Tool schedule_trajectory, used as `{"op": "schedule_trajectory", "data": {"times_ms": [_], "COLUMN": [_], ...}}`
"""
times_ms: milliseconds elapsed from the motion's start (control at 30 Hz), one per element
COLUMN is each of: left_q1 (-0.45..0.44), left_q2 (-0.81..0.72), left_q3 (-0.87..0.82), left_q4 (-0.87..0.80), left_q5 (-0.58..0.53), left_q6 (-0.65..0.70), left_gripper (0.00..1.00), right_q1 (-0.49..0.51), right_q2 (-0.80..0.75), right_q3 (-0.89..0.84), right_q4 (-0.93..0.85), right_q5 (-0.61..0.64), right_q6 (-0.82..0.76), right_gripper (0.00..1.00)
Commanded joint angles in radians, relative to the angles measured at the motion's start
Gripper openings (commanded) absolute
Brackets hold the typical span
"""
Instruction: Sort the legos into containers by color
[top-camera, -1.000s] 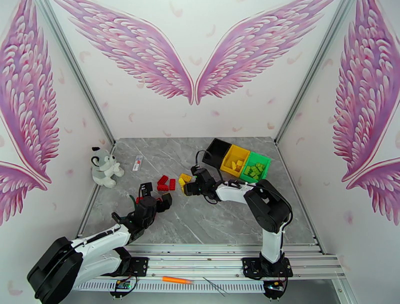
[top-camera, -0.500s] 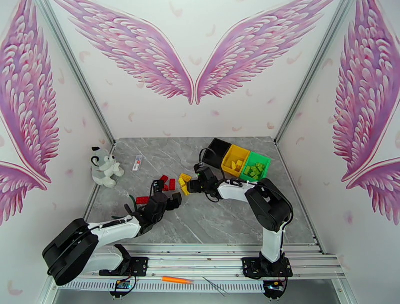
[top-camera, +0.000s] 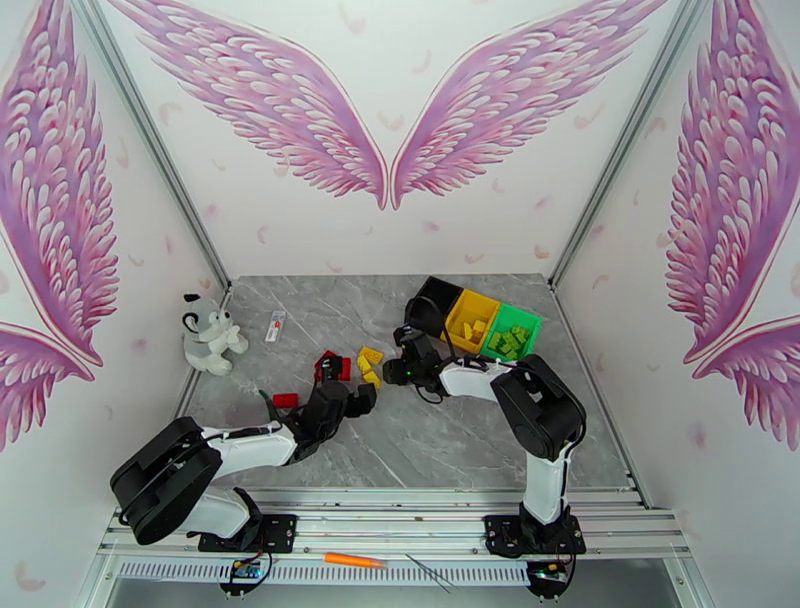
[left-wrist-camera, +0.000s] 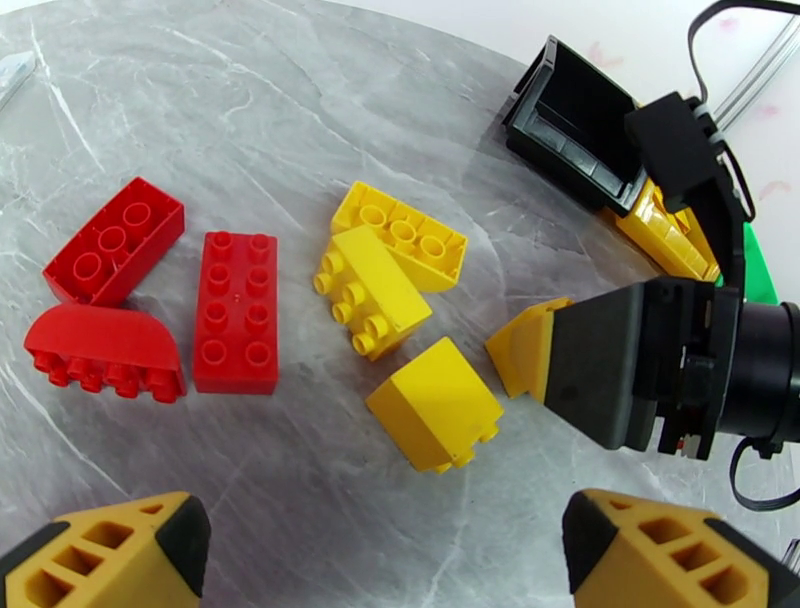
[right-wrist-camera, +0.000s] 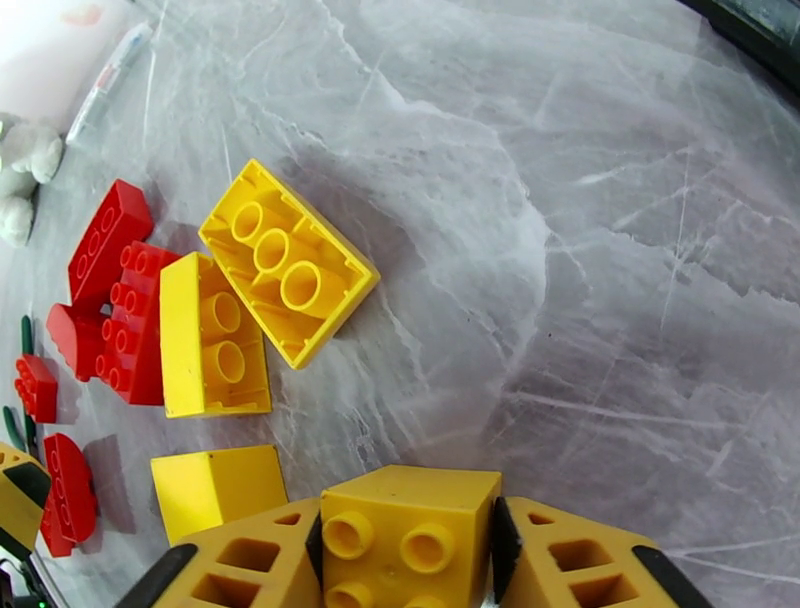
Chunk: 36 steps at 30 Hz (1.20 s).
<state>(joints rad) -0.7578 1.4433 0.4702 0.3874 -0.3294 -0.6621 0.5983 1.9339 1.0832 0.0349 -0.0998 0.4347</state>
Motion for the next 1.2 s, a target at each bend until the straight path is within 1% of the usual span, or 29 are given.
{"op": "schedule_trajectory", "data": {"times_ms": [0, 133, 267, 333, 400, 467, 533, 633, 700, 833, 867, 1000, 1100, 1167], "left_q1": [-0.005, -0.01, -0.026, -0.033, -0.042, -0.055, -0.066, -0.078, -0.082, -0.087, -0.087, -0.086, -0.085, -0.077], "left_q2": [0.012, 0.029, 0.091, 0.134, 0.186, 0.24, 0.29, 0.35, 0.369, 0.349, 0.335, 0.275, 0.223, 0.188], "left_q3": [0.042, 0.093, 0.213, 0.284, 0.377, 0.469, 0.566, 0.697, 0.756, 0.769, 0.754, 0.667, 0.585, 0.528], "left_q4": [0.015, -0.001, -0.028, -0.029, -0.04, -0.05, -0.07, -0.105, -0.13, -0.142, -0.139, -0.134, -0.13, -0.12], "left_q5": [0.013, 0.033, 0.073, 0.097, 0.129, 0.158, 0.173, 0.191, 0.197, 0.192, 0.188, 0.153, 0.11, 0.082], "left_q6": [0.003, 0.03, 0.08, 0.107, 0.138, 0.178, 0.22, 0.265, 0.279, 0.291, 0.291, 0.284, 0.274, 0.255], "left_gripper": [0.99, 0.99, 0.99, 0.99, 0.99, 0.99, 0.99, 0.99, 0.99, 0.99, 0.99, 0.99, 0.99, 0.99], "right_q1": [0.0, -0.009, -0.055, -0.092, -0.152, -0.212, -0.269, -0.336, -0.376, -0.423, -0.429, -0.434, -0.429, -0.419], "right_q2": [-0.001, -0.074, -0.175, -0.221, -0.272, -0.314, -0.341, -0.344, -0.317, -0.232, -0.209, -0.15, -0.171, -0.198], "right_q3": [0.001, -0.032, -0.067, -0.078, -0.087, -0.091, -0.076, -0.024, 0.032, 0.157, 0.187, 0.27, 0.25, 0.222], "right_q4": [-0.014, -0.016, -0.034, -0.053, -0.078, -0.085, -0.1, -0.131, -0.15, -0.215, -0.228, -0.274, -0.249, -0.23], "right_q5": [0.045, 0.082, 0.106, 0.122, 0.132, 0.134, 0.161, 0.223, 0.235, 0.256, 0.262, 0.262, 0.225, 0.205], "right_q6": [0.004, 0.003, 0.001, 0.004, 0.018, 0.032, 0.042, 0.045, 0.045, 0.04, 0.039, 0.027, 0.024, 0.024], "right_gripper": [0.39, 0.32, 0.28, 0.27, 0.27, 0.27, 0.29, 0.31, 0.32, 0.34, 0.38, 0.64, 0.72, 0.75]}}
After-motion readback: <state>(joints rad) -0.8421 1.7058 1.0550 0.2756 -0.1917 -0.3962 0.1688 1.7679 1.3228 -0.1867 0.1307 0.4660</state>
